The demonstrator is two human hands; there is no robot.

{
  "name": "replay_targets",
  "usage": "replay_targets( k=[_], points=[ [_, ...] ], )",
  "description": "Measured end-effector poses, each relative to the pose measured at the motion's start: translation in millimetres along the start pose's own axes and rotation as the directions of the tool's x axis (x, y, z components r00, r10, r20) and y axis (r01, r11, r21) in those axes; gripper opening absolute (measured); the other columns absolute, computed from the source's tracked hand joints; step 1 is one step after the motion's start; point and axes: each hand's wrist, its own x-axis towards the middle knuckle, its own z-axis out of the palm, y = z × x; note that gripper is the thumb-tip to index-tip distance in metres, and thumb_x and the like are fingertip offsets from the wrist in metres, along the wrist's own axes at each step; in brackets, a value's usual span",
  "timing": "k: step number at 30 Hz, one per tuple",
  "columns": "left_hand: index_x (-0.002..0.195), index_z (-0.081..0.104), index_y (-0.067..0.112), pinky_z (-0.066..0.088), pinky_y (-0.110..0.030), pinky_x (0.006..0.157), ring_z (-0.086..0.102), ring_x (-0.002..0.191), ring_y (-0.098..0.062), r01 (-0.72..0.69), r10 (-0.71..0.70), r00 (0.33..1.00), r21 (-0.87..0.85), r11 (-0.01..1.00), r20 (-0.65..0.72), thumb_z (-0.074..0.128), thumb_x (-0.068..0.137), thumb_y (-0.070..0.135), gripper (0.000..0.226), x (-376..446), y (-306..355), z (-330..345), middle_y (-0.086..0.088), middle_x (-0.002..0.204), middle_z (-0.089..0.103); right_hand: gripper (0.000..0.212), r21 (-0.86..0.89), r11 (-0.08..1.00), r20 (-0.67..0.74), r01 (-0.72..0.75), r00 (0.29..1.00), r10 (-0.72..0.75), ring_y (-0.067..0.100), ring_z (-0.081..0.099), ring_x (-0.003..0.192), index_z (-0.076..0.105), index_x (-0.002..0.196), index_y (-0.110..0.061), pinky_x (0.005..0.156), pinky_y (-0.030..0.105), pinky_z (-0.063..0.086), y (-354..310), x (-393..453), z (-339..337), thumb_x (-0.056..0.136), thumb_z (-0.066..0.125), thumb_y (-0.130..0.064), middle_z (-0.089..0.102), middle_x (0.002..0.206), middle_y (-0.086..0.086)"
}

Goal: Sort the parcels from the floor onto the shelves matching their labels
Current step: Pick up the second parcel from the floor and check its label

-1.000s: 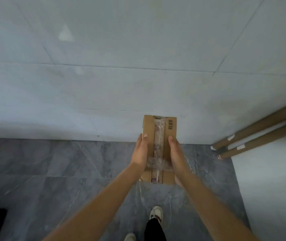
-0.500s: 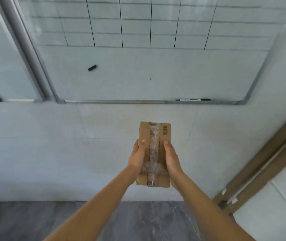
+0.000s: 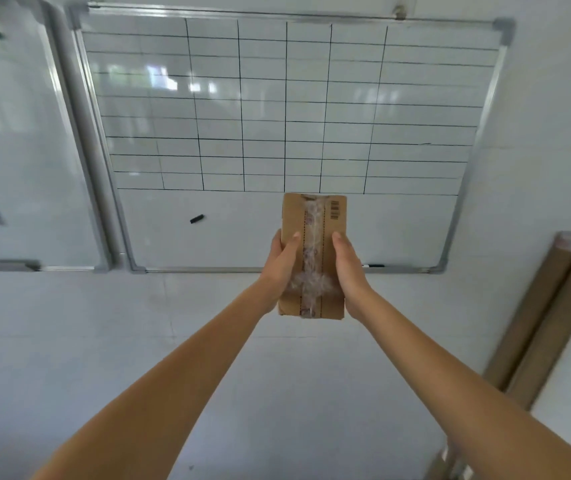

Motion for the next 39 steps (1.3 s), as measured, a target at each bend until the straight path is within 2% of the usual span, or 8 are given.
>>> replay_targets(
  k=[8,12,17,20,25,31,36,39],
  points=[
    [0.148,0.033,0.027,0.046,-0.019,0.071,0.059,0.098,-0.002,-0.095,0.095,0.996,-0.030,0.995,0.001,0.037,0.105,0.046,0.048,-6,21,5,0.004,0.132,0.057,0.065,0.107,0.992,-0.047,0.073,0.997,-0.069,0.021,0.060,0.127,0.046,0.153,-0.034,0.111,0.045,0.048,-18,-9,-15,0.097,0.045,-0.066,0.061,0.142,-0.004],
    [0.148,0.036,0.027,0.048,-0.020,0.074,0.060,0.104,-0.005,-0.091,0.092,0.995,-0.023,0.996,0.045,0.037,0.105,0.046,0.047,-8,24,8,0.003,0.133,0.058,0.045,0.206,0.967,-0.080,0.150,0.987,-0.136,0.011,0.070,0.112,0.059,0.140,-0.032,0.098,0.035,0.057,-13,-17,-25,0.098,0.060,-0.049,0.071,0.128,-0.008],
    [0.137,0.040,0.019,0.044,-0.026,0.087,0.056,0.105,-0.015,-0.071,0.072,0.996,0.013,0.997,-0.058,0.040,0.105,0.039,0.038,-10,25,13,-0.001,0.122,0.058,0.080,0.145,0.959,-0.190,0.241,0.959,-0.212,0.016,0.066,0.121,0.054,0.145,-0.033,0.108,0.044,0.052,-17,-19,-15,0.074,0.069,-0.066,0.068,0.134,-0.005],
    [0.121,0.042,0.018,0.049,-0.024,0.077,0.056,0.101,-0.017,-0.093,0.091,0.983,-0.005,0.996,-0.159,0.047,0.104,0.029,0.021,-11,22,19,-0.002,0.112,0.055,0.074,0.051,0.960,-0.271,0.274,0.929,-0.251,0.016,0.047,0.131,0.050,0.148,-0.037,0.108,0.036,0.045,-22,-20,-8,0.081,0.072,-0.059,0.053,0.135,-0.002],
    [0.157,0.010,0.030,0.032,-0.054,0.116,0.027,0.145,-0.028,-0.076,0.090,0.977,0.078,0.994,-0.193,0.058,0.059,0.080,0.120,-18,27,26,-0.003,0.156,0.026,0.055,-0.005,0.947,-0.340,0.322,0.890,-0.305,0.018,0.037,0.129,0.048,0.148,-0.035,0.103,0.030,0.034,-26,-25,9,0.097,0.063,-0.047,0.047,0.134,0.004],
    [0.157,-0.011,0.027,0.024,-0.055,0.120,0.013,0.150,-0.028,-0.075,0.084,0.981,0.055,0.996,-0.176,0.065,0.053,0.074,0.137,-20,32,17,-0.003,0.161,0.011,0.044,0.003,0.940,-0.409,0.341,0.858,-0.310,0.019,0.041,0.131,0.045,0.149,-0.026,0.103,0.038,0.035,-37,-27,18,0.107,0.042,-0.041,0.059,0.130,0.001],
    [0.130,0.046,0.023,0.057,-0.042,0.091,0.065,0.114,-0.026,-0.179,0.161,0.975,-0.112,0.977,-0.152,0.077,0.063,0.056,0.082,-16,32,-5,-0.006,0.127,0.063,0.024,0.079,0.943,-0.358,0.322,0.892,-0.275,0.023,0.061,0.112,0.058,0.113,-0.020,0.089,0.035,0.050,-41,-28,14,0.108,0.043,-0.038,0.064,0.114,0.001],
    [0.132,0.053,0.018,0.058,-0.035,0.086,0.071,0.107,-0.023,-0.230,0.231,0.973,-0.223,0.947,-0.019,0.068,0.077,0.047,0.064,-15,39,-25,-0.004,0.119,0.073,0.050,0.167,0.964,-0.122,0.209,0.974,-0.190,0.017,0.065,0.109,0.053,0.129,-0.017,0.093,0.035,0.053,-40,-20,1,0.101,0.047,-0.059,0.064,0.112,-0.006]
  ],
)
